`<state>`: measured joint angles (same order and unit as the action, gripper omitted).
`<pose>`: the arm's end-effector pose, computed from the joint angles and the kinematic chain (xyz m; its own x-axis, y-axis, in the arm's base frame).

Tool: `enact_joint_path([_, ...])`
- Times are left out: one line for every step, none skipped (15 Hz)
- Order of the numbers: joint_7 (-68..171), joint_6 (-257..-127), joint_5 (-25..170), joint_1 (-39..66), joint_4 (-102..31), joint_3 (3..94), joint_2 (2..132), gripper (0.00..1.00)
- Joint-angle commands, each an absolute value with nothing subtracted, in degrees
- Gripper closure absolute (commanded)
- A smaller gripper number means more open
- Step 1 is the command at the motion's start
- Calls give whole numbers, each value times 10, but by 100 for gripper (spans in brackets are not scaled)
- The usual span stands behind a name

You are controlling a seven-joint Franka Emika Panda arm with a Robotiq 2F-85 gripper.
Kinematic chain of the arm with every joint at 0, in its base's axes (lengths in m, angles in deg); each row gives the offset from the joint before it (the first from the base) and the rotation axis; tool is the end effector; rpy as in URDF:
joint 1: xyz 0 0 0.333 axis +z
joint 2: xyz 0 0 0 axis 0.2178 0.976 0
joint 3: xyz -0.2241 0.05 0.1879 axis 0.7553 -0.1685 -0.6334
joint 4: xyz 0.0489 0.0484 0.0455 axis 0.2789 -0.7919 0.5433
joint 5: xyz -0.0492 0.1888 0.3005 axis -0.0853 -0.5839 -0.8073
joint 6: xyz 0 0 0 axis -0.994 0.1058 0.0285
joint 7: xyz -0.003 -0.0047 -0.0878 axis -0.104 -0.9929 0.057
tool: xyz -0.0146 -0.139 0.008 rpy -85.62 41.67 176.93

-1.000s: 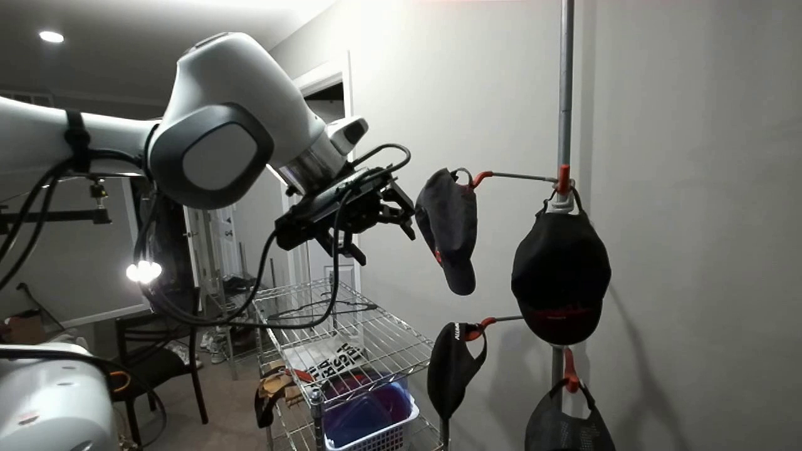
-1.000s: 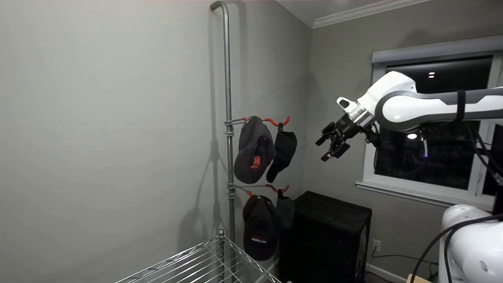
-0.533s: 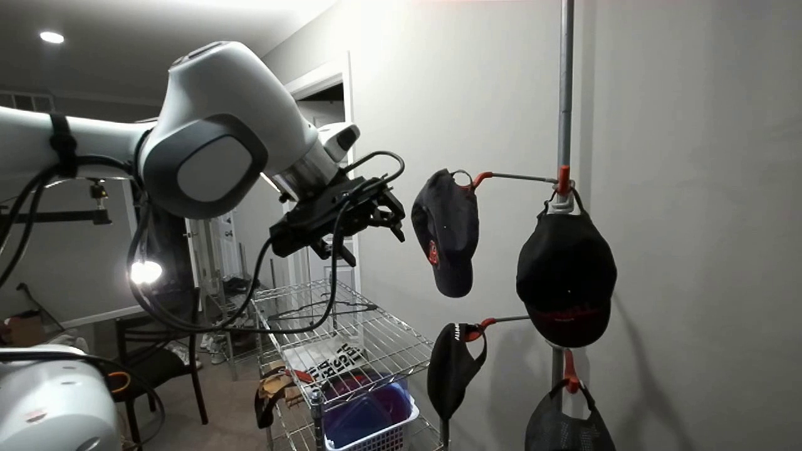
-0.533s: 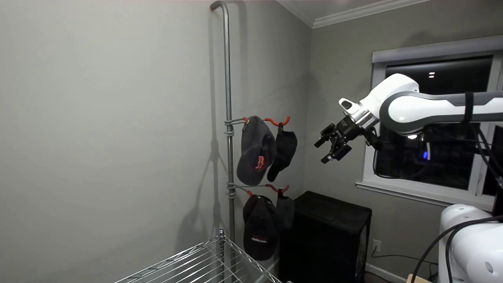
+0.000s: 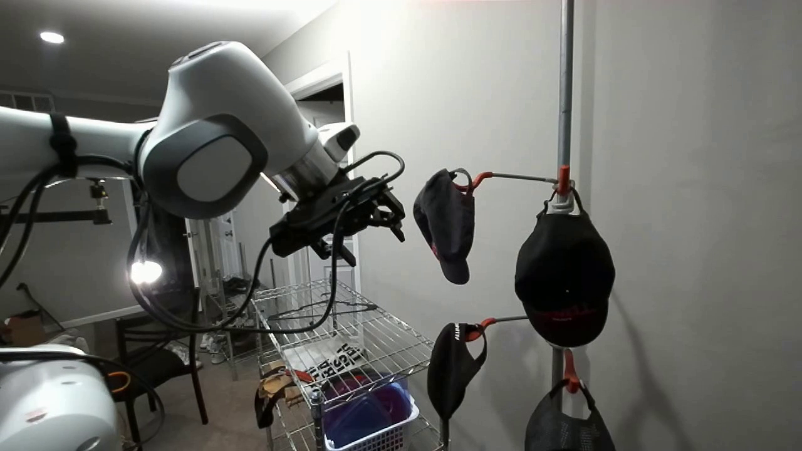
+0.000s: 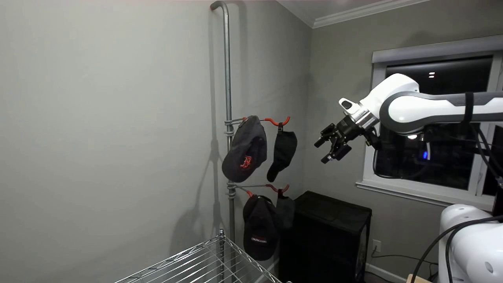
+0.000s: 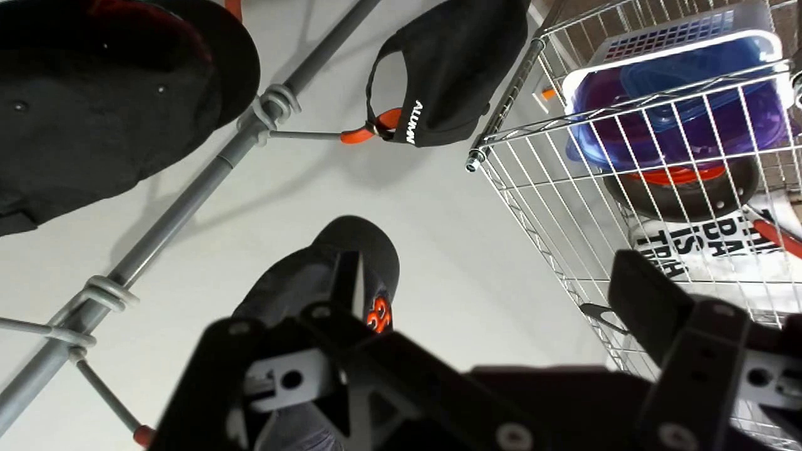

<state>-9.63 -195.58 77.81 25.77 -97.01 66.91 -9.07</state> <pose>0.3096 -0.0704 0.5474 0.3784 0.7593 0.5295 0.6397 -0.6279 0.4433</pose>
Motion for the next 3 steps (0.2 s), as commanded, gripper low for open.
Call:
enact_joint_path([-108, -1956, 762, 247, -970, 660, -87, 0])
enact_joint_path([-108, -1956, 762, 247, -970, 660, -87, 0])
enact_joint_path([-108, -1956, 762, 247, -970, 660, -87, 0])
